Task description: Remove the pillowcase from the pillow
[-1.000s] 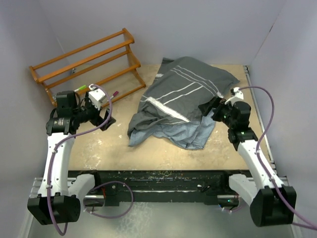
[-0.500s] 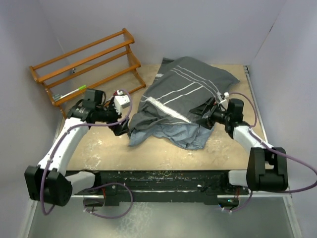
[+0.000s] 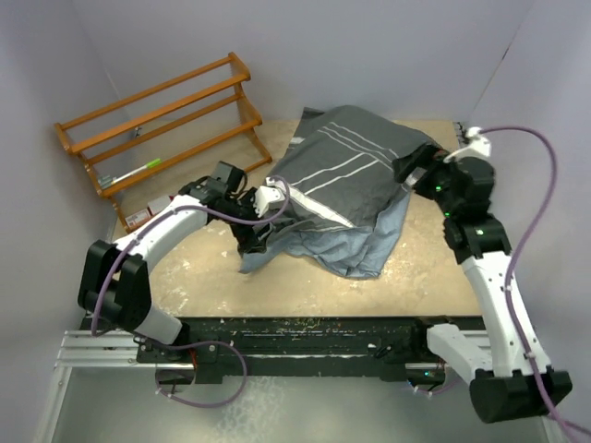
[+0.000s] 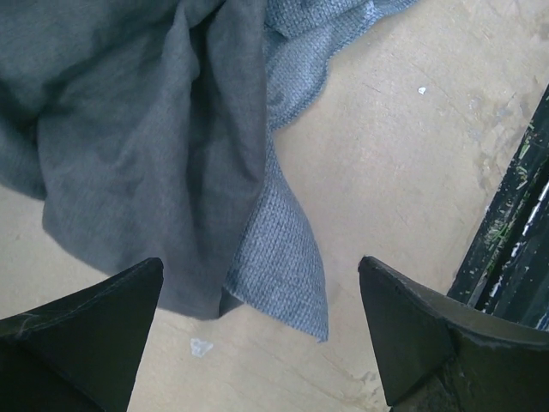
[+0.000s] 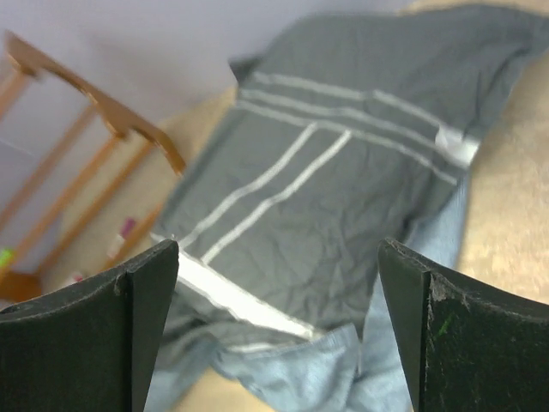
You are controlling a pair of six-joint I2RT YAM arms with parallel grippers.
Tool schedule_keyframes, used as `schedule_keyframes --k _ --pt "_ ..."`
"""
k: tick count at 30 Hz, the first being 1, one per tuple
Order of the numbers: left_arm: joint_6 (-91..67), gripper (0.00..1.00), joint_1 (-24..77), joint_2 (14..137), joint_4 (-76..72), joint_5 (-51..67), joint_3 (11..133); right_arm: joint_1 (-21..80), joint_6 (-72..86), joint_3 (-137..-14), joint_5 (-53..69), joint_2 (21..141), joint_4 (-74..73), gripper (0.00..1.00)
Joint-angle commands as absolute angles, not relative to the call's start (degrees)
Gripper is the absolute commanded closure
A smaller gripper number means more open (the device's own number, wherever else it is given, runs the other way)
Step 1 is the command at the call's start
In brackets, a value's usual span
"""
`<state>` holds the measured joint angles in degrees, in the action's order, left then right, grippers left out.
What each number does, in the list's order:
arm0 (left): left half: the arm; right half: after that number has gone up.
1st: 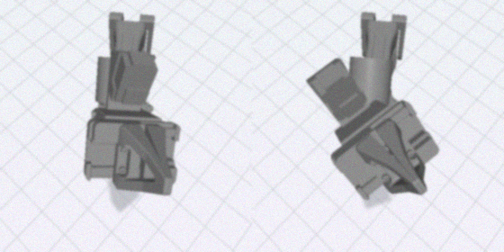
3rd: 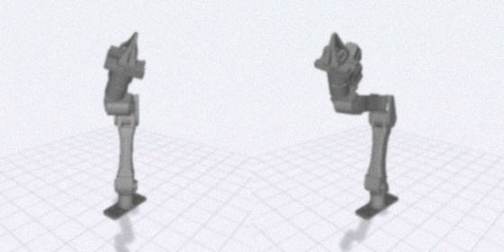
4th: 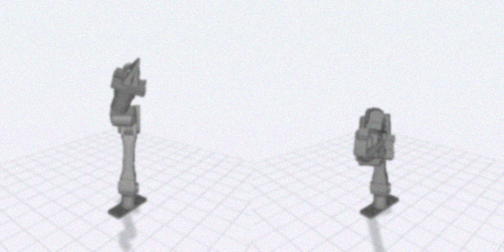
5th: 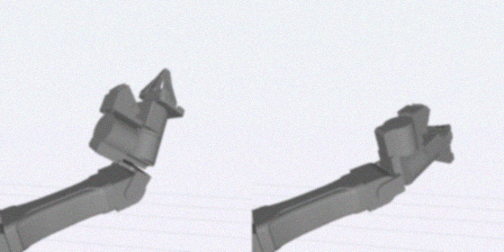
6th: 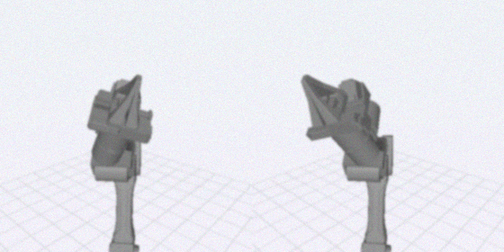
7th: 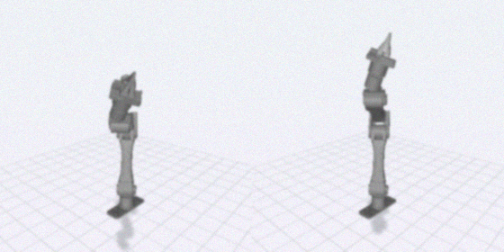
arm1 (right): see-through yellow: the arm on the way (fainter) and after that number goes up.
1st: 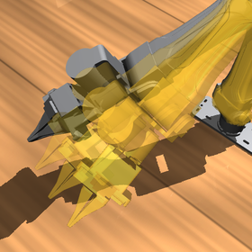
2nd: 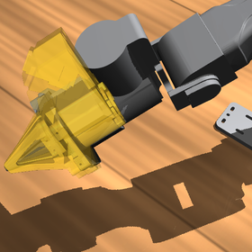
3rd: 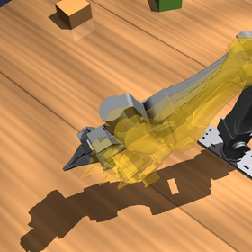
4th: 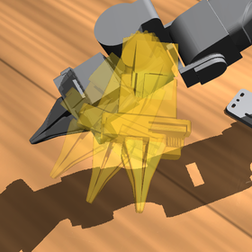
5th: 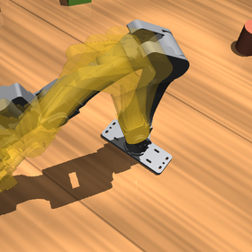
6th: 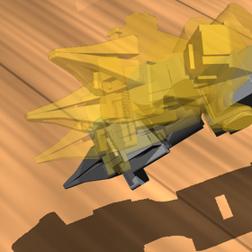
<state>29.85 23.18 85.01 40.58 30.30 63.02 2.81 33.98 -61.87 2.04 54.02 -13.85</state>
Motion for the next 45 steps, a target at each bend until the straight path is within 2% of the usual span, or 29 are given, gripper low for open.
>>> schedule_keyframes --k 1,3,5,7,10,11,14,16,20,26,33,37,39,45 --pt "31.74 0.01 25.85 88.58 37.32 29.23 66.06 13.86 25.63 -60.54 -13.23 56.72 -17.48 0.0" --pt "31.64 0.01 26.12 90.28 36.82 29.84 66.53 18.92 24.81 -60.37 -16.69 58.67 -18.65 0.0" --pt "31.59 0.06 26.1 91.3 36.72 30.54 67.06 24.65 24.65 -59.75 -19.29 61.2 -18.64 0.02" --pt "31.83 0.19 26.03 91.56 36.99 30.99 67.1 30.08 24.99 -58.61 -21.56 63.58 -17.37 0.04" --pt "32.46 0.51 25.57 91.24 37.58 29.64 66.24 37.7 25.06 -56.69 -23.97 67.58 -15.29 0.09" --pt "32.49 0.58 24.97 90.92 37.53 29.55 65.64 40.09 24.98 -55.98 -24.52 69.14 -14.78 0.11" --pt "32.46 0.67 21.8 89.61 37.07 29.99 63.79 45.96 24.62 -54.86 -24.42 73.4 -12.99 0.16" --pt "32.3 0.76 19.33 88.53 37.16 31.1 63.27 48.75 24.18 -53.95 -23.65 75.34 -11.55 0.2" --pt "32.15 0.9 16.58 85.76 37.04 31.72 61.75 50.27 23.15 -52.37 -22.01 77.81 -8.12 0.3" --pt "30.77 0.99 16.59 81.87 37.09 31.09 59.8 50.29 19.27 -54.26 -23.7 79.49 -8.36 0.37" --pt "28.38 1.0 16.56 77.0 36.6 28.39 58.69 50.27 13.71 -55.97 -24.0 80.96 -6.68 0.27" --pt "27.7 1.0 16.5 74.8 37.19 26.58 58.2 50.28 12.01 -60.51 -22.97 87.64 -7.79 0.28" --pt "27.33 1.0 16.52 74.15 37.28 25.28 58.01 50.32 12.18 -61.12 -24.39 90.27 -7.85 0.38" --pt "26.34 1.0 16.57 73.23 35.78 21.59 58.01 55.16 17.08 -54.75 -24.11 86.44 -5.11 0.79"
